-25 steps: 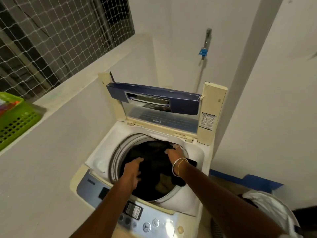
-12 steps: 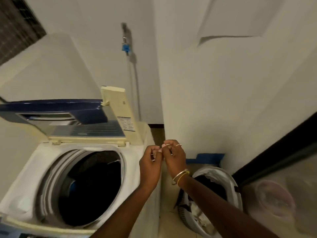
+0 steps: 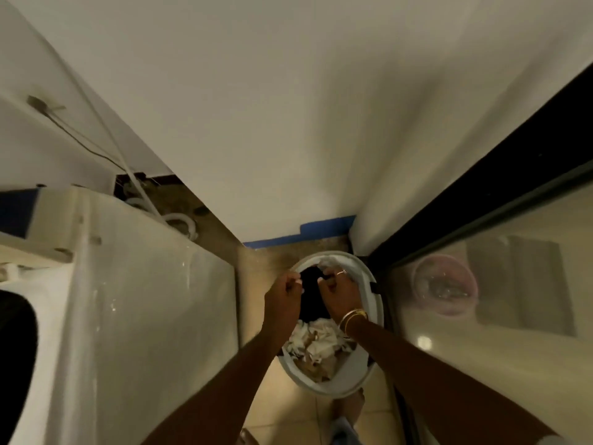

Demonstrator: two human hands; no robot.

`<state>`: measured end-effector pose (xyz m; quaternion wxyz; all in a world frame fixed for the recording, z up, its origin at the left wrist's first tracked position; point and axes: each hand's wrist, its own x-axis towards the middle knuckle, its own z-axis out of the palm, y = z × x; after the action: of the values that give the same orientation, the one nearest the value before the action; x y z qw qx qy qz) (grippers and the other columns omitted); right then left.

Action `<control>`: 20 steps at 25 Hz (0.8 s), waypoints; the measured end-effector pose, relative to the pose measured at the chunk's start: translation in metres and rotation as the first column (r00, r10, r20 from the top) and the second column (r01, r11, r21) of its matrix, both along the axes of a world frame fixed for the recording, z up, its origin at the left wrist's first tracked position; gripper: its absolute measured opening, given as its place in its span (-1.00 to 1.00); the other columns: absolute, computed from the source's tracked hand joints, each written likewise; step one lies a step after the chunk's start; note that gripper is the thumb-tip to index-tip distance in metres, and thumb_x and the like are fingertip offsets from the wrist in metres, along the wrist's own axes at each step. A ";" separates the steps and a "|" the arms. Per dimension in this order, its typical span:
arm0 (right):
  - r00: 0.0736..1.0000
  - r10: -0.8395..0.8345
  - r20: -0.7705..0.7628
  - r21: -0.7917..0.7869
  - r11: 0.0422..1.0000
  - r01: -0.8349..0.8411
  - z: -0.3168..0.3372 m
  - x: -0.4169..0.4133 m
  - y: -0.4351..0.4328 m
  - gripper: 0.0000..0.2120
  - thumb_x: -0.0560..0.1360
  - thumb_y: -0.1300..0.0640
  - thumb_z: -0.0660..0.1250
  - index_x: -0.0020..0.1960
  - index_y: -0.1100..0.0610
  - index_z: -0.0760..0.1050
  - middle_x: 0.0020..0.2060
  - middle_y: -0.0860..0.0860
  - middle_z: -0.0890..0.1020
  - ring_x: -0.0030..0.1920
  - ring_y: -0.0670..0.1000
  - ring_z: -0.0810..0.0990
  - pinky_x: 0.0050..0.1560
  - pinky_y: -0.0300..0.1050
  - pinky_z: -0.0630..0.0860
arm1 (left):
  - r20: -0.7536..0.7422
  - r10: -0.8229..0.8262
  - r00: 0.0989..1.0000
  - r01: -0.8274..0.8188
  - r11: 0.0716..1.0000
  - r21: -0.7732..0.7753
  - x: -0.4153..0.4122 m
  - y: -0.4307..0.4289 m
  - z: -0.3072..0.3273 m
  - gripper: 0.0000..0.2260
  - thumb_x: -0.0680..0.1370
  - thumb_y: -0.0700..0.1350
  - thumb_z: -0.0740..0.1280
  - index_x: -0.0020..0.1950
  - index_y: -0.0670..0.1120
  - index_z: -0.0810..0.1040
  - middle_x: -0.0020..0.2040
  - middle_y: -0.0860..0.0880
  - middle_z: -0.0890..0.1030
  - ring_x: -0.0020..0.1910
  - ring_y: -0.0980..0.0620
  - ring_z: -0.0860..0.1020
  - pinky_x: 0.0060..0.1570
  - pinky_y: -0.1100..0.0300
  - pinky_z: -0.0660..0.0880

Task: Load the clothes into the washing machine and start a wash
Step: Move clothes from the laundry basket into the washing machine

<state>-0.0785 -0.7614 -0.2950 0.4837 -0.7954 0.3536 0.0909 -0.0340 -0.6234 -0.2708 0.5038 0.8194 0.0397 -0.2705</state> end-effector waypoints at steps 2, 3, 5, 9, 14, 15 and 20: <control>0.989 0.046 -0.140 0.019 0.999 -0.044 -0.056 -0.010 -0.016 -0.68 0.54 0.04 0.32 0.27 0.09 0.46 -0.04 0.07 0.68 0.07 0.09 0.62 0.06 -0.15 0.49 | -0.068 0.016 0.998 -0.013 0.999 0.040 -0.004 -0.009 -0.051 -0.88 0.61 -0.05 0.24 0.02 0.11 0.58 -0.06 0.05 0.66 -0.05 0.07 0.65 0.05 -0.07 0.60; 0.977 0.090 -0.193 0.020 0.996 -0.087 -0.087 -0.013 -0.022 -0.62 0.53 0.02 0.33 0.31 0.09 0.44 0.04 0.09 0.66 0.13 0.10 0.61 0.13 -0.09 0.51 | -0.100 0.022 0.995 -0.016 0.998 0.065 -0.007 -0.012 -0.082 -0.86 0.60 -0.06 0.24 0.07 0.06 0.59 -0.03 0.01 0.66 -0.03 0.03 0.65 0.07 -0.09 0.60; 0.939 0.189 -0.287 0.002 0.980 -0.197 -0.147 -0.017 -0.028 -0.51 0.52 -0.03 0.34 0.40 0.07 0.38 0.26 0.12 0.53 0.27 0.14 0.52 0.26 -0.01 0.47 | -0.154 0.053 0.987 -0.038 0.994 0.099 -0.010 -0.014 -0.131 -0.81 0.61 -0.12 0.23 0.16 -0.10 0.59 0.04 -0.12 0.64 0.02 -0.03 0.62 0.10 -0.03 0.58; 0.812 0.390 -0.434 -0.064 0.886 -0.460 -0.249 -0.007 -0.016 -0.13 0.40 -0.27 0.35 0.57 -0.09 0.01 0.51 0.12 0.14 0.47 0.29 0.17 0.42 0.20 0.28 | -0.241 0.100 0.965 -0.071 0.989 0.126 -0.013 -0.013 -0.213 -0.82 0.64 -0.22 0.21 0.20 -0.15 0.51 0.06 -0.11 0.59 -0.05 0.09 0.53 -0.04 0.31 0.47; 0.823 0.328 -0.464 0.044 0.936 -0.349 -0.327 0.016 0.005 -0.26 0.48 -0.01 0.37 0.54 0.02 0.07 0.31 0.26 0.43 0.26 0.32 0.47 0.20 0.13 0.46 | -0.293 0.150 0.944 -0.115 0.984 0.135 -0.017 0.002 -0.284 -0.73 0.59 -0.20 0.25 0.30 -0.07 0.47 0.22 -0.11 0.56 0.17 -0.04 0.55 0.23 0.02 0.51; 0.846 0.294 -0.444 0.020 0.948 -0.319 -0.330 0.018 0.005 -0.50 0.53 0.06 0.30 0.43 0.11 0.30 0.22 0.24 0.53 0.21 0.28 0.53 0.16 0.08 0.49 | -0.305 0.148 0.941 -0.116 0.986 0.120 -0.018 0.003 -0.282 -0.69 0.57 -0.20 0.26 0.32 -0.05 0.45 0.25 -0.12 0.55 0.20 -0.06 0.54 0.28 -0.06 0.49; 0.986 0.080 -0.147 -0.093 0.991 -0.094 -0.249 0.019 0.009 -0.79 0.50 0.02 0.26 -0.12 0.13 0.59 -0.14 0.19 0.66 -0.07 0.21 0.62 -0.10 -0.09 0.48 | -0.118 -0.140 0.983 0.150 0.985 0.083 -0.010 0.008 -0.232 -0.51 0.48 -0.24 0.46 0.38 -0.04 0.43 0.29 0.03 0.51 0.23 0.11 0.49 0.34 0.10 0.40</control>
<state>-0.0599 -0.7522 -0.5444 0.4124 -0.8247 0.3564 0.1510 -0.0438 -0.6158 -0.5026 0.4415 0.8260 0.0205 -0.3499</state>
